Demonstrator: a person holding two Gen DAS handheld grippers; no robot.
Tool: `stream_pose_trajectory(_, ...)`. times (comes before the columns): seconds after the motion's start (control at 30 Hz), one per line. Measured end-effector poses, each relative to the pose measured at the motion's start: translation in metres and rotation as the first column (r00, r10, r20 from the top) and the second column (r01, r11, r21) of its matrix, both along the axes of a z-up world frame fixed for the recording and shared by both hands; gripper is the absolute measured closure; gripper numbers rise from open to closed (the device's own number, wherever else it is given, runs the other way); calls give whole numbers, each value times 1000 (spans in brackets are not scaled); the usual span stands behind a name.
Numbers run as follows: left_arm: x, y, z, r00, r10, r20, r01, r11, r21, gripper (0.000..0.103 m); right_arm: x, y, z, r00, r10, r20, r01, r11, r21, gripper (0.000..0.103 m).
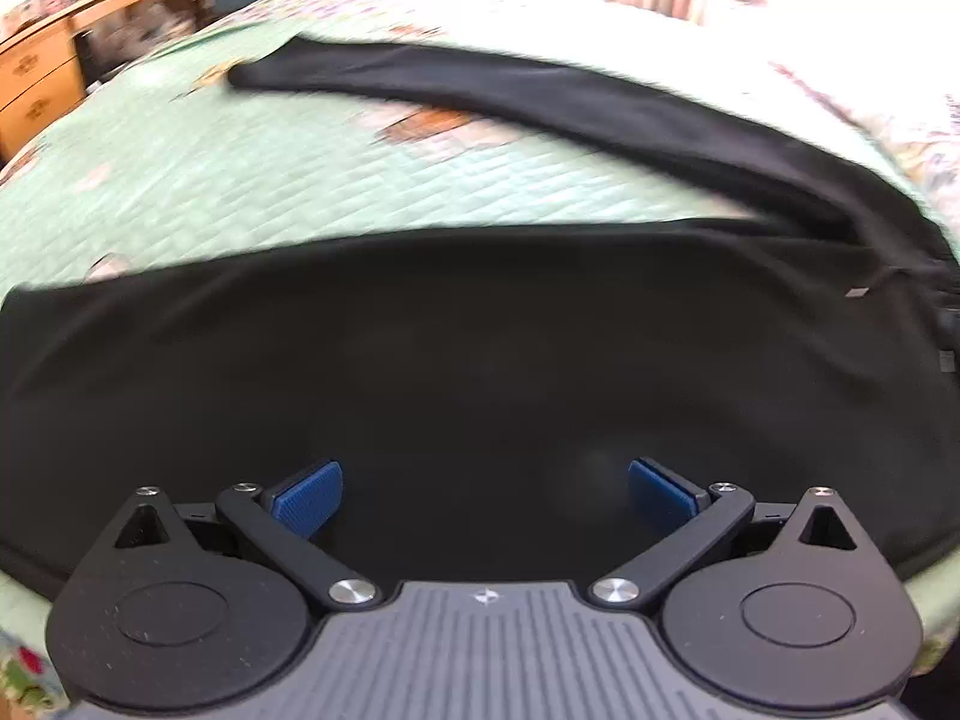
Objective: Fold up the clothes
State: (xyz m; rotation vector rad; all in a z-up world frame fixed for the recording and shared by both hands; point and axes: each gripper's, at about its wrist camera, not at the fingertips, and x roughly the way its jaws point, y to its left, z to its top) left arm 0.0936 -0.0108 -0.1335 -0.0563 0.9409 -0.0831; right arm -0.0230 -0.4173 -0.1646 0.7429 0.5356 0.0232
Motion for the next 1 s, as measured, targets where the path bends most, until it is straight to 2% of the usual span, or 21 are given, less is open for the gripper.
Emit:
stream_pose_trajectory(0.17, 14, -50, 2, 989, -151, -2, 151, 988, -25, 1, 37, -14, -4, 1000, -3, 14, 3, 1000, -6, 71)
stream_pose_trajectory(0.23, 21, -57, -11, 985, -168, -32, 168, 986, -18, 1, 40, -26, -17, 997, -23, -76, 21, 1000, -23, 72)
stream_pose_trajectory(0.27, 24, -60, -18, 984, -172, -47, 172, 985, -6, 1, 35, -33, -21, 994, -45, -95, 44, 999, -15, 94)
stream_pose_trajectory(0.3, 26, -62, -24, 982, -177, -58, 178, 984, 5, 1, 29, -41, -23, 992, -67, -109, 67, 998, -3, 103)
stream_pose_trajectory(0.4, 24, -61, -25, 978, -203, -47, 204, 979, 19, 0, 9, -63, -21, 982, -136, -134, 142, 989, 33, 103)
stream_pose_trajectory(0.43, 25, -59, -24, 979, -199, -52, 200, 980, 7, 0, 4, -65, -14, 982, -148, -121, 151, 988, 16, 97)
stream_pose_trajectory(0.53, 25, -58, -22, 979, -197, -58, 198, 980, 3, 1, -8, -63, 7, 981, -189, -40, 187, 981, -58, 67)
stream_pose_trajectory(0.57, 24, -59, -22, 978, -198, -58, 199, 980, 6, 1, -6, -65, 5, 981, -187, -49, 184, 981, -67, 56)
stream_pose_trajectory(0.6, 21, -60, -22, 978, -201, -59, 202, 979, 14, 1, -3, -67, 2, 981, -184, -63, 179, 981, -75, 53)
stream_pose_trajectory(0.63, 19, -61, -22, 977, -203, -59, 204, 979, 21, 1, -1, -69, -1, 981, -180, -77, 174, 981, -83, 52)
stream_pose_trajectory(0.73, 14, -61, -21, 978, -199, -68, 201, 979, 29, 1, 6, -72, -6, 972, -206, -118, 193, 975, -108, 69)
stream_pose_trajectory(0.87, 11, -62, -21, 980, -187, -75, 190, 981, 43, 0, 13, -34, 17, 963, -221, -157, 165, 937, -307, 64)
stream_pose_trajectory(0.93, 11, -63, -21, 980, -185, -75, 188, 981, 46, 0, 19, -6, 27, 976, -163, -141, 93, 908, -408, 62)
stream_pose_trajectory(1.0, 10, -63, -21, 980, -183, -75, 187, 981, 48, 0, 18, 25, 32, 991, -71, -115, 4, 867, -497, 55)
